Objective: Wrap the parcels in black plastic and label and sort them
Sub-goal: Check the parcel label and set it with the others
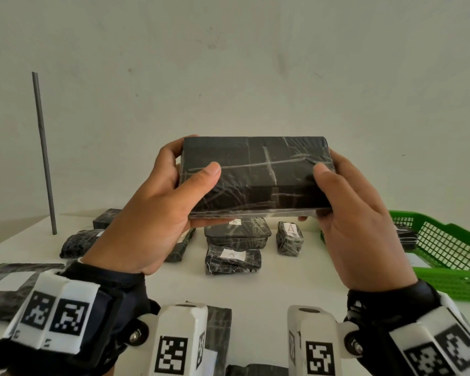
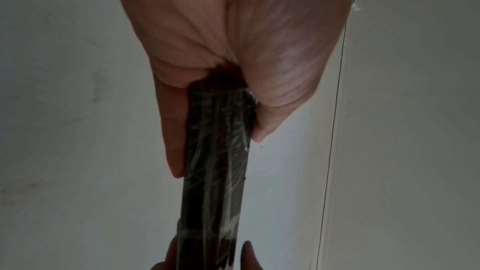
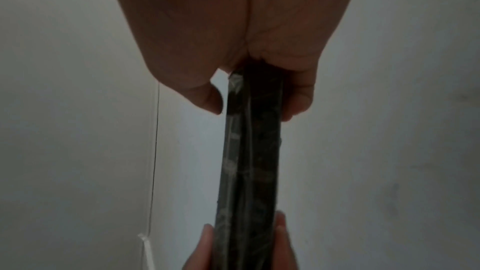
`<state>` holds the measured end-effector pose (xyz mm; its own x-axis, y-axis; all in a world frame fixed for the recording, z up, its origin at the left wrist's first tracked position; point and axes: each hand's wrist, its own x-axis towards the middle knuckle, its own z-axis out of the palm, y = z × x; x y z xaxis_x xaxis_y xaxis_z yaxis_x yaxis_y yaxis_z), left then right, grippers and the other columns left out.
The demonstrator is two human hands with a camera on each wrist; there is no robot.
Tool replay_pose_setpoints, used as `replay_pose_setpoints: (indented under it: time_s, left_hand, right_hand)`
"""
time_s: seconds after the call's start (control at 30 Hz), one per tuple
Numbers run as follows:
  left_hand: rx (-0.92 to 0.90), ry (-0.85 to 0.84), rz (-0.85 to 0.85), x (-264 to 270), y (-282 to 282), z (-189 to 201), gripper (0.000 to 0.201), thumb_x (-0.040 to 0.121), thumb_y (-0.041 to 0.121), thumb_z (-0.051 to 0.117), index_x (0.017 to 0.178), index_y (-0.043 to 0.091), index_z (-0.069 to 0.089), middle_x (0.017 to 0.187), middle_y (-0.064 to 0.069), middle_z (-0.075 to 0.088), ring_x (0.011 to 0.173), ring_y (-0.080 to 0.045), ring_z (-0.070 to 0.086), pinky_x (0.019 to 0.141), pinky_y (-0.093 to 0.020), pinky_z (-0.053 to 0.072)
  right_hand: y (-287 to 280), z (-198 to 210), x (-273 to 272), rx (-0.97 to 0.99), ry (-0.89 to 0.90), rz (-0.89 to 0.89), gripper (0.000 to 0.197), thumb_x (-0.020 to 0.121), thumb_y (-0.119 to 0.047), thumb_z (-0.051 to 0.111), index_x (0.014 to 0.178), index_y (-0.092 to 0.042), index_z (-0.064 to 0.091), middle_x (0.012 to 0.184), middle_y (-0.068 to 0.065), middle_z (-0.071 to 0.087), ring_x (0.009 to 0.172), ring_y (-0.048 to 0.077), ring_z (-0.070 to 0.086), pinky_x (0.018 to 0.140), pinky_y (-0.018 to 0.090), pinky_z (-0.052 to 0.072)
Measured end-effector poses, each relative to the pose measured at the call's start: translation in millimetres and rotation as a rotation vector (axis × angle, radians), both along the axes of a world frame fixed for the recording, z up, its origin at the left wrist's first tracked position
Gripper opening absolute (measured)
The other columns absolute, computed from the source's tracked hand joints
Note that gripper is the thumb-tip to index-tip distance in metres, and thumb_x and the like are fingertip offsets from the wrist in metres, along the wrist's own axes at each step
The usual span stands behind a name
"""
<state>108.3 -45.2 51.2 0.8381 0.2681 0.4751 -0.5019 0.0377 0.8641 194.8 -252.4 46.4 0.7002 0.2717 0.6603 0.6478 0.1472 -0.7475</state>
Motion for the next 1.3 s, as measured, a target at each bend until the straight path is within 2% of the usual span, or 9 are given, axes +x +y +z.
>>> replay_pose_setpoints:
  time_s: [0.13, 0.27, 0.43, 0.53, 0.6, 0.73, 0.97, 1.17, 1.3]
  left_hand:
    - [-0.038, 0.132, -0.043, 2, -1, -3, 0.057, 0.078, 0.034, 0.065, 0.131, 0.016, 0.058, 0.114, -0.010, 0.077, 0.092, -0.022, 0.078, 0.067, -0.031, 0.063]
    - [-0.023, 0.208, -0.099, 5, -3, -4, 0.056, 0.081, 0.032, 0.082, 0.127, 0.010, 0.060, 0.102, -0.005, 0.079, 0.087, -0.015, 0.077, 0.068, -0.024, 0.061]
    - [0.024, 0.176, -0.153, 2, -7, -5, 0.054, 0.072, 0.016, 0.078, 0.124, 0.014, 0.062, 0.108, -0.002, 0.080, 0.099, -0.013, 0.076, 0.079, -0.020, 0.058]
    - [0.111, 0.151, 0.017, 6, -10, -7, 0.118, 0.044, 0.042, 0.100, 0.147, 0.026, 0.046, 0.126, 0.009, 0.074, 0.121, -0.011, 0.068, 0.109, -0.032, 0.047]
    - [0.120, 0.079, 0.112, 9, -9, -8, 0.138, 0.035, 0.055, 0.100, 0.155, 0.022, 0.041, 0.129, 0.012, 0.071, 0.123, -0.013, 0.067, 0.113, -0.035, 0.045]
    - [0.036, -0.057, 0.188, 10, -7, -6, 0.136, 0.032, 0.064, 0.099, 0.147, 0.011, 0.049, 0.115, 0.010, 0.077, 0.112, -0.010, 0.072, 0.100, -0.024, 0.053]
    - [-0.051, -0.126, 0.163, 19, -7, -11, 0.093, 0.048, 0.054, 0.097, 0.129, 0.024, 0.063, 0.119, 0.002, 0.075, 0.111, -0.010, 0.073, 0.094, -0.020, 0.054]
    - [-0.002, -0.271, 0.162, 16, -9, -10, 0.049, 0.064, 0.033, 0.083, 0.105, 0.021, 0.060, 0.096, 0.019, 0.076, 0.093, -0.005, 0.074, 0.083, -0.020, 0.057]
    - [0.046, -0.301, 0.170, 14, -13, -10, 0.045, 0.066, 0.036, 0.081, 0.100, 0.019, 0.058, 0.086, 0.018, 0.075, 0.083, -0.004, 0.073, 0.076, -0.018, 0.057]
  right_hand:
    - [-1, -2, 6, -0.108, 0.017, -0.100, 0.032, 0.103, -0.042, 0.055, 0.129, -0.023, 0.061, 0.101, -0.016, 0.078, 0.092, 0.002, 0.074, 0.076, 0.022, 0.057]
    - [1, -8, 9, -0.057, -0.029, -0.192, 0.055, 0.095, -0.056, 0.064, 0.140, -0.024, 0.056, 0.119, -0.008, 0.075, 0.112, 0.010, 0.071, 0.097, 0.043, 0.059]
    - [1, -1, 9, 0.103, 0.178, -0.160, 0.022, 0.102, -0.026, 0.060, 0.115, -0.013, 0.072, 0.088, -0.009, 0.070, 0.075, 0.002, 0.066, 0.060, 0.012, 0.049]
    - [-2, -3, 9, 0.066, 0.239, -0.109, 0.022, 0.102, -0.028, 0.059, 0.113, -0.012, 0.071, 0.087, -0.005, 0.069, 0.066, 0.001, 0.062, 0.053, 0.009, 0.045]
    - [0, -4, 8, 0.016, 0.244, -0.065, 0.037, 0.098, -0.042, 0.065, 0.127, -0.019, 0.067, 0.096, -0.008, 0.075, 0.073, -0.005, 0.068, 0.062, 0.008, 0.047]
    - [6, -2, 3, 0.064, 0.174, -0.006, 0.079, 0.067, -0.064, 0.084, 0.136, -0.033, 0.060, 0.123, -0.011, 0.073, 0.111, 0.006, 0.072, 0.102, 0.031, 0.053]
    - [16, -4, -6, 0.217, 0.008, 0.007, 0.039, 0.077, -0.034, 0.088, 0.106, -0.017, 0.069, 0.086, -0.001, 0.074, 0.080, 0.016, 0.073, 0.075, 0.030, 0.060]
    - [21, -4, -13, 0.151, 0.039, -0.010, 0.055, 0.067, -0.046, 0.089, 0.107, -0.020, 0.062, 0.088, -0.006, 0.074, 0.082, 0.022, 0.075, 0.072, 0.026, 0.061]
    - [16, 1, -14, 0.120, 0.035, 0.008, 0.065, 0.064, -0.046, 0.093, 0.111, -0.017, 0.059, 0.085, -0.004, 0.077, 0.078, 0.019, 0.076, 0.071, 0.024, 0.060]
